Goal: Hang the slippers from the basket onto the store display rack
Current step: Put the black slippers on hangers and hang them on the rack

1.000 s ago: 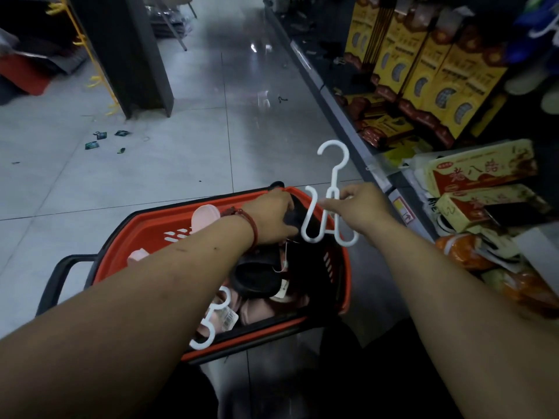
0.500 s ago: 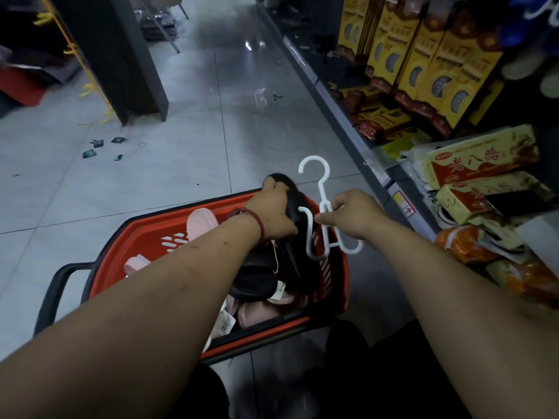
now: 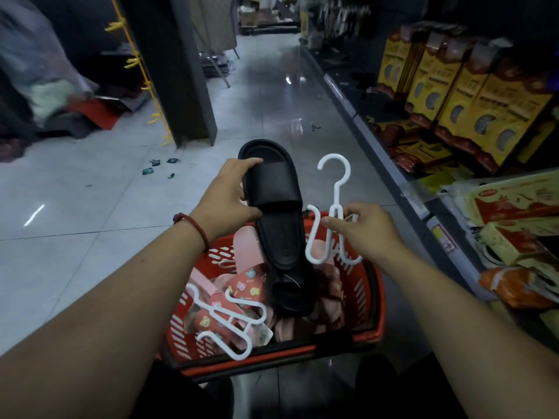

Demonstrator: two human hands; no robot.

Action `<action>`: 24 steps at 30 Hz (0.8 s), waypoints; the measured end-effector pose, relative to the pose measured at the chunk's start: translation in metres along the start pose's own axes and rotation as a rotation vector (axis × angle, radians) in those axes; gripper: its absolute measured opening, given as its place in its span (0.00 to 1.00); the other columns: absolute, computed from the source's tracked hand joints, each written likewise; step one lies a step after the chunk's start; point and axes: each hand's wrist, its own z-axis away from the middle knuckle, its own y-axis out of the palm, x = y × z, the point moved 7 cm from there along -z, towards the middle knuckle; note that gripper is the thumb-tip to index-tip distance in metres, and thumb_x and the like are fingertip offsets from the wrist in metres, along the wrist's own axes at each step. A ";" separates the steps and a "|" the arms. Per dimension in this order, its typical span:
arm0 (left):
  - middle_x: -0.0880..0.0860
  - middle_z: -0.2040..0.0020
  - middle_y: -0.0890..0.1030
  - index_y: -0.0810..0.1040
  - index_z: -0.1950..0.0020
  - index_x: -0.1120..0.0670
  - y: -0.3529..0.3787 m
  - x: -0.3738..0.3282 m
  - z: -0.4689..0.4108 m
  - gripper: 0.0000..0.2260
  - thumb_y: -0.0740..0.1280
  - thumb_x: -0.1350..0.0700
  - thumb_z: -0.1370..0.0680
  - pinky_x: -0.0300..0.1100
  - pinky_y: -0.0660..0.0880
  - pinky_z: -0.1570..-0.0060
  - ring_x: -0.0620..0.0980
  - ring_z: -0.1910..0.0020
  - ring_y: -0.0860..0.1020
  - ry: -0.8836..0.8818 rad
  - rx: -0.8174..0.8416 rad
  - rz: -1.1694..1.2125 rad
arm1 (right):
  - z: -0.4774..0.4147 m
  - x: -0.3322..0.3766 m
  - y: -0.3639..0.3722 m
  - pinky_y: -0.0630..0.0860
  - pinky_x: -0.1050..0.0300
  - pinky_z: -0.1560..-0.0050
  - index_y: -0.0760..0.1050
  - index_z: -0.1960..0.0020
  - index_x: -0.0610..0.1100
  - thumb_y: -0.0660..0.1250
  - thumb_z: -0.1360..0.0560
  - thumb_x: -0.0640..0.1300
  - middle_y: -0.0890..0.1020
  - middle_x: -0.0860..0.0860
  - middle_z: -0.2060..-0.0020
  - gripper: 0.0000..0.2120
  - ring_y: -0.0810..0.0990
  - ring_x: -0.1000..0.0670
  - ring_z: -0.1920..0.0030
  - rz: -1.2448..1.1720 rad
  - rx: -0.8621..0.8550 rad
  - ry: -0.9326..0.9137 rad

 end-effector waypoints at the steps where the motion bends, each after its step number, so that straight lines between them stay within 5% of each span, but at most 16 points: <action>1: 0.47 0.40 0.67 0.68 0.26 0.51 -0.009 0.004 0.005 0.40 0.78 0.67 0.35 0.25 0.69 0.62 0.40 0.57 0.72 -0.004 -0.016 -0.008 | 0.001 0.008 0.006 0.78 0.50 0.59 0.80 0.62 0.46 0.76 0.30 0.56 0.82 0.49 0.67 0.14 0.82 0.46 0.63 -0.013 0.011 -0.018; 8: 0.54 0.35 0.72 0.70 0.27 0.54 -0.054 0.042 0.047 0.36 0.75 0.67 0.34 0.17 0.63 0.52 0.45 0.46 0.70 -0.111 -0.078 -0.153 | 0.007 0.052 0.056 0.79 0.48 0.56 0.81 0.60 0.47 0.75 0.30 0.58 0.84 0.49 0.64 0.14 0.82 0.48 0.62 0.009 0.135 -0.126; 11: 0.52 0.35 0.72 0.70 0.27 0.53 -0.062 0.062 0.064 0.36 0.73 0.68 0.33 0.20 0.66 0.58 0.44 0.57 0.70 -0.209 -0.077 -0.127 | 0.007 0.063 0.070 0.81 0.48 0.55 0.81 0.60 0.48 0.75 0.30 0.57 0.83 0.52 0.64 0.13 0.83 0.48 0.61 0.066 0.177 -0.138; 14: 0.51 0.36 0.72 0.69 0.26 0.52 -0.060 0.083 0.080 0.35 0.73 0.69 0.32 0.23 0.68 0.58 0.48 0.52 0.71 -0.323 -0.083 -0.057 | 0.006 0.063 0.071 0.81 0.48 0.56 0.80 0.61 0.48 0.75 0.30 0.57 0.83 0.51 0.64 0.13 0.83 0.48 0.61 0.100 0.151 -0.119; 17: 0.52 0.32 0.72 0.66 0.24 0.52 -0.038 0.097 0.094 0.37 0.75 0.66 0.30 0.33 0.73 0.52 0.54 0.47 0.79 -0.403 0.100 -0.029 | 0.001 0.053 0.061 0.79 0.52 0.59 0.80 0.60 0.45 0.75 0.30 0.56 0.83 0.49 0.65 0.14 0.84 0.46 0.62 0.076 0.073 -0.022; 20: 0.51 0.35 0.73 0.69 0.26 0.53 -0.018 0.088 0.090 0.32 0.76 0.60 0.27 0.34 0.74 0.52 0.50 0.47 0.79 -0.357 0.276 -0.086 | -0.006 0.047 0.049 0.78 0.52 0.60 0.81 0.59 0.43 0.75 0.29 0.55 0.83 0.49 0.66 0.14 0.84 0.45 0.62 0.044 -0.002 0.049; 24: 0.51 0.38 0.78 0.76 0.33 0.52 0.002 0.048 0.064 0.18 0.70 0.54 0.23 0.47 0.73 0.36 0.51 0.40 0.77 -0.171 0.234 -0.226 | -0.013 0.035 0.039 0.77 0.52 0.61 0.79 0.62 0.43 0.74 0.28 0.54 0.82 0.49 0.67 0.14 0.83 0.45 0.63 0.083 -0.046 0.105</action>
